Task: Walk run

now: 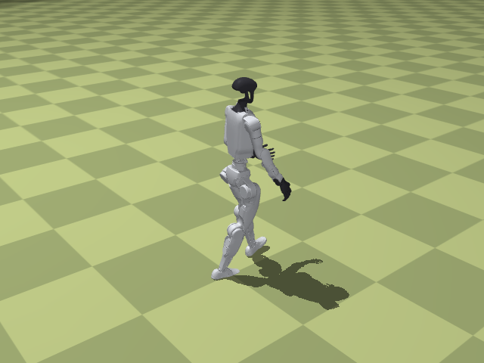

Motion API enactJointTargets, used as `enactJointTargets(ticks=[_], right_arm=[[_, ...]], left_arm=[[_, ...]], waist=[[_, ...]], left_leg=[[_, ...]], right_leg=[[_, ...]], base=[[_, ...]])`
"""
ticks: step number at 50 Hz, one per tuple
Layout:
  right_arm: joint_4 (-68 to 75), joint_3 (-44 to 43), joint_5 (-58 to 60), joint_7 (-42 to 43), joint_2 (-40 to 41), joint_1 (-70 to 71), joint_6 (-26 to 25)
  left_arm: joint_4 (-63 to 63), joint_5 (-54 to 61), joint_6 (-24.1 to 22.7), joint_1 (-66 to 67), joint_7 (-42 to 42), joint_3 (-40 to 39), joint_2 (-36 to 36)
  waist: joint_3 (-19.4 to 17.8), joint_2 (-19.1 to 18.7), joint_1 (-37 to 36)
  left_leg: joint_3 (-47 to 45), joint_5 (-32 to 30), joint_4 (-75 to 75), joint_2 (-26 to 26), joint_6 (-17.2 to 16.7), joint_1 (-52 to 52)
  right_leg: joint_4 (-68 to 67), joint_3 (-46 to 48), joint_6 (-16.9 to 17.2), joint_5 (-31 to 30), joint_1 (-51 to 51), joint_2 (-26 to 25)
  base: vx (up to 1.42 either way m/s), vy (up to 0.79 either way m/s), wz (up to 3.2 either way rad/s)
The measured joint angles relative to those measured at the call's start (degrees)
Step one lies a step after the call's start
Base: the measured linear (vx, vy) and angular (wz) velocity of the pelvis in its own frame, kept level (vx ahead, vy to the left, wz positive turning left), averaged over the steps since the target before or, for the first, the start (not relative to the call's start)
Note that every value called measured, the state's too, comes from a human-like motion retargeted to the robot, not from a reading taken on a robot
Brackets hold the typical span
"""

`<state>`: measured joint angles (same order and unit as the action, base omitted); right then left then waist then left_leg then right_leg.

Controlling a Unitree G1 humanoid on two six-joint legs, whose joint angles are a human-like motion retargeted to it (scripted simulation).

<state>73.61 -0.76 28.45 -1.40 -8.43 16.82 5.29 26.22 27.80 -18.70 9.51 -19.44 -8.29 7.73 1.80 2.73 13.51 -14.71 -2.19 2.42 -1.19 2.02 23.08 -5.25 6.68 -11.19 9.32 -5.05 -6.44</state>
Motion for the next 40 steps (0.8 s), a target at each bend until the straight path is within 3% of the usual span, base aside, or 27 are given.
enactJointTargets(ticks=[4, 5, 8, 11, 15, 20, 25, 28, 32, 33, 36, 38, 40], right_arm=[[5.9, 0.1, 4.3, -2.0, 0.1, -3.5, -1.0], [7.5, -0.2, 6.0, -2.3, 0.1, -4.9, -1.6], [13.4, -0.2, 9.0, 0.2, 0.8, -9.6, -4.8], [19.4, -0.2, 7.3, 0.3, -0.1, -13.3, -4.5], [21.5, -2.5, 8.0, -6.7, -1.6, -19.0, -4.1], [20.4, -5.8, 7.6, -9.7, -3.4, -26.7, -3.2], [22.3, -8.8, 6.3, -11.9, -4.6, -31.2, -2.8], [23.6, -10.3, 6.1, -13.6, -5.1, -33.0, -2.3], [23.8, -11.1, 6.0, -14.7, -5.5, -34.7, -2.7], [23.8, -11.1, 5.8, -14.7, -5.5, -35.0, -3.0], [23.8, -11.5, 5.8, -14.7, -5.1, -34.7, -3.6], [23.8, -12.0, 5.9, -14.4, -4.7, -34.4, -3.3], [23.8, -11.8, 5.4, -13.8, -4.4, -33.5, -2.9]], left_arm=[[0.8, -2.2, 0.5, 0.5, -1.5, -1.7, -0.9], [1.1, -2.6, 0.6, 0.9, -2.0, -1.8, -1.1], [2.1, -1.5, 1.5, 1.1, -2.4, -2.8, -2.4], [1.7, -1.1, 1.6, 0.5, -2.0, -2.0, -4.8], [1.8, -2.4, 0.9, -2.1, 0.0, -1.4, -6.6], [0.9, -1.4, -0.6, -4.0, 2.1, -0.1, -6.7], [0.0, 0.4, -0.8, -4.8, 2.3, 0.1, -7.1], [-0.3, 1.1, -0.8, -4.9, 2.4, 0.2, -7.2], [-0.4, 1.3, -1.2, -4.9, 2.8, 0.3, -6.7], [-0.3, 1.4, -1.3, -4.7, 3.0, 0.4, -6.5], [0.5, 1.4, -1.2, -4.0, 2.7, 0.6, -5.8], [1.5, 1.6, -0.9, -3.1, 2.4, 0.8, -5.1], [2.6, 1.8, -0.6, -2.0, 2.0, 0.5, -4.2]], waist=[[1.2, 0.2, -2.7], [2.1, 0.4, -2.4], [2.8, -1.0, -0.5], [1.5, -3.6, -0.1], [0.9, -4.7, -1.3], [-0.2, -6.3, 4.8], [-1.1, -3.5, 8.2], [-1.8, -2.9, 10.0], [-1.9, -3.2, 10.3], [-1.8, -3.3, 10.6], [-0.7, -3.9, 11.3], [0.3, -4.7, 13.0], [1.6, -5.6, 14.0]], left_leg=[[-2.1, -4.7, 1.1, 0.1, 2.8, -3.0], [-2.1, -4.2, 1.0, -0.6, 4.8, -3.8], [-0.5, -0.9, 2.0, 1.4, 3.9, -6.5], [0.7, 2.5, 2.3, 3.2, 4.6, -10.2], [-0.5, 5.5, 1.5, 3.0, 5.3, -14.1], [4.6, 8.3, 1.5, 0.3, 6.3, -17.6], [6.4, 11.2, 0.5, -4.8, 6.7, -23.7], [8.1, 13.1, 0.1, -6.0, 6.4, -27.5], [8.1, 15.1, 0.2, -6.0, 5.4, -31.3], [8.6, 15.5, 0.6, -5.9, 5.1, -32.0], [8.9, 14.6, 2.0, -5.3, 3.2, -33.4], [9.9, 11.8, 3.6, -4.1, 1.2, -34.2], [10.2, 6.4, 6.2, -2.6, -1.6, -34.1]], right_leg=[[-5.1, 1.2, 2.0, -8.4, -1.9, 0.8], [-7.0, 2.9, 2.7, -12.4, -1.7, 1.7], [-18.3, 2.4, 5.0, -27.5, 1.8, 1.2], [-31.6, 7.8, 3.8, -34.5, 7.1, 2.2], [-40.2, 4.3, 5.8, -25.8, 16.0, 1.6], [-33.4, 2.6, 12.2, -14.7, 25.0, 2.9], [-13.7, 1.8, 16.3, -13.3, 28.5, 9.9], [-3.6, 0.8, 17.6, -9.5, 30.5, 11.4], [4.6, 4.1, 21.4, -10.0, 32.5, 12.3], [4.4, 4.8, 21.5, -10.3, 32.3, 12.4], [0.9, 7.5, 15.8, -12.3, 31.5, 12.3], [0.7, 8.6, 12.8, -15.0, 30.0, 11.7], [0.5, 5.3, 12.0, -17.1, 28.6, 10.2]], base=[[0.91, 0.01, -0.61], [1.07, 0.04, 0.02], [0.96, 0.02, 0.07], [0.71, -0.03, -0.04], [0.67, 0.02, -0.2], [0.64, 0.01, 0.89], [0.63, -0.13, 0.47], [0.66, -0.2, 0.45], [0.66, -0.23, 0.13], [0.65, -0.26, 0.23], [0.64, -0.28, 0.38], [0.92, -0.48, 0.81], [0.87, -0.5, 0.62]])
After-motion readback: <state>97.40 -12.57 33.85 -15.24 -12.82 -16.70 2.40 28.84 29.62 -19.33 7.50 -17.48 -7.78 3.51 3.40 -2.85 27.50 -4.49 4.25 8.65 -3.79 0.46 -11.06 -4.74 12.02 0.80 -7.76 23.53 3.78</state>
